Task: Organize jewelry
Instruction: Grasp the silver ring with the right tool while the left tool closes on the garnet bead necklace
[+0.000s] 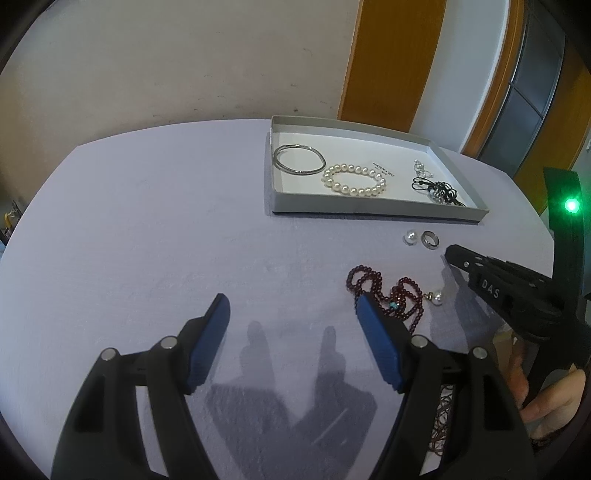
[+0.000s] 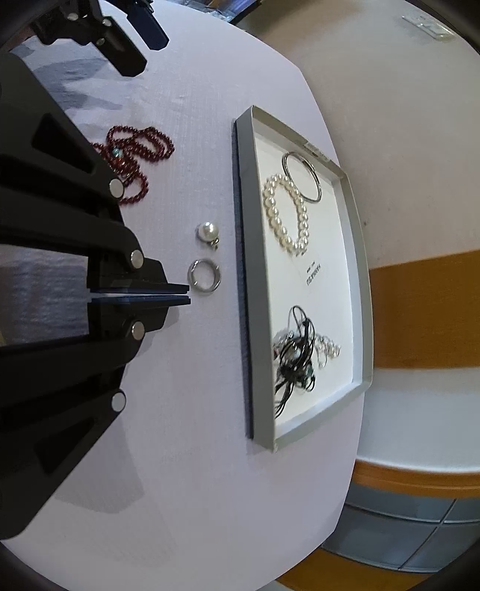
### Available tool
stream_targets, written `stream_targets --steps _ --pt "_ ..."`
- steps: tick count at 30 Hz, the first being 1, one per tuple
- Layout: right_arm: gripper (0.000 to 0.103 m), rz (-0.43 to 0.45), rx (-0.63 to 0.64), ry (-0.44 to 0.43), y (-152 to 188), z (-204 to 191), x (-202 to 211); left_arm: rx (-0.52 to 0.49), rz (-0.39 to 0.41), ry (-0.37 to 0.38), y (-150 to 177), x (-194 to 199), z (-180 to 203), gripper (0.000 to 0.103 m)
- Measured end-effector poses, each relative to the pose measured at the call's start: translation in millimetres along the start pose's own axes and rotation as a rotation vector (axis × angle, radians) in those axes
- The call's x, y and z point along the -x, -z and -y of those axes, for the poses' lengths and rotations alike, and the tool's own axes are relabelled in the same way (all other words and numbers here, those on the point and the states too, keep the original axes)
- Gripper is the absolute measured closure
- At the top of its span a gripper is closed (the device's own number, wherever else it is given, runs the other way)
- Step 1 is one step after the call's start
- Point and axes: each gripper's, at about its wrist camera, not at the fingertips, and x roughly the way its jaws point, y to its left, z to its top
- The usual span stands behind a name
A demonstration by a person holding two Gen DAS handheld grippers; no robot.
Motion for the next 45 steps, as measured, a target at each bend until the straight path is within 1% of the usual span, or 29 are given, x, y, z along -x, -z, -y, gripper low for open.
stream_targets --steps 2,6,7,12,19,20,22,33,41,45 --pt "0.095 -0.017 0.016 0.002 -2.9 -5.2 -5.2 0.005 0.002 0.002 -0.5 0.0 -0.6 0.031" --pt "0.071 -0.015 0.039 -0.005 -2.9 -12.0 -6.8 0.011 0.002 0.005 -0.8 -1.3 -2.3 0.031" --pt "0.070 -0.011 0.044 -0.004 -2.9 -13.0 -6.2 0.012 0.001 0.005 -1.0 -1.8 -2.8 0.031" --pt "0.070 -0.009 0.054 0.014 -5.8 -14.6 -9.7 0.017 -0.006 0.007 -2.6 -5.7 -4.2 0.031" --pt "0.071 0.000 0.099 0.039 -10.2 -22.0 -15.8 0.021 -0.012 0.009 -1.4 -8.1 -3.7 0.031" --pt "0.072 0.001 0.102 0.037 -9.7 -22.1 -15.9 0.022 -0.013 0.010 -1.6 -8.6 -3.9 0.031" --pt "0.081 0.005 0.113 0.033 -7.8 -22.5 -14.8 0.021 -0.014 0.011 -1.6 -8.9 -4.4 0.031" --pt "0.081 0.003 0.096 0.025 -1.7 -9.6 -8.0 -0.003 -0.023 0.023 -4.4 -15.2 4.4 0.031" --pt "0.081 0.000 0.067 0.023 0.7 9.3 -4.6 -0.031 -0.025 0.029 -17.1 -25.7 26.1 0.031" --pt "0.081 0.002 0.065 0.016 2.0 15.8 -1.8 -0.035 -0.033 0.016 -18.3 -32.4 32.7 0.031"
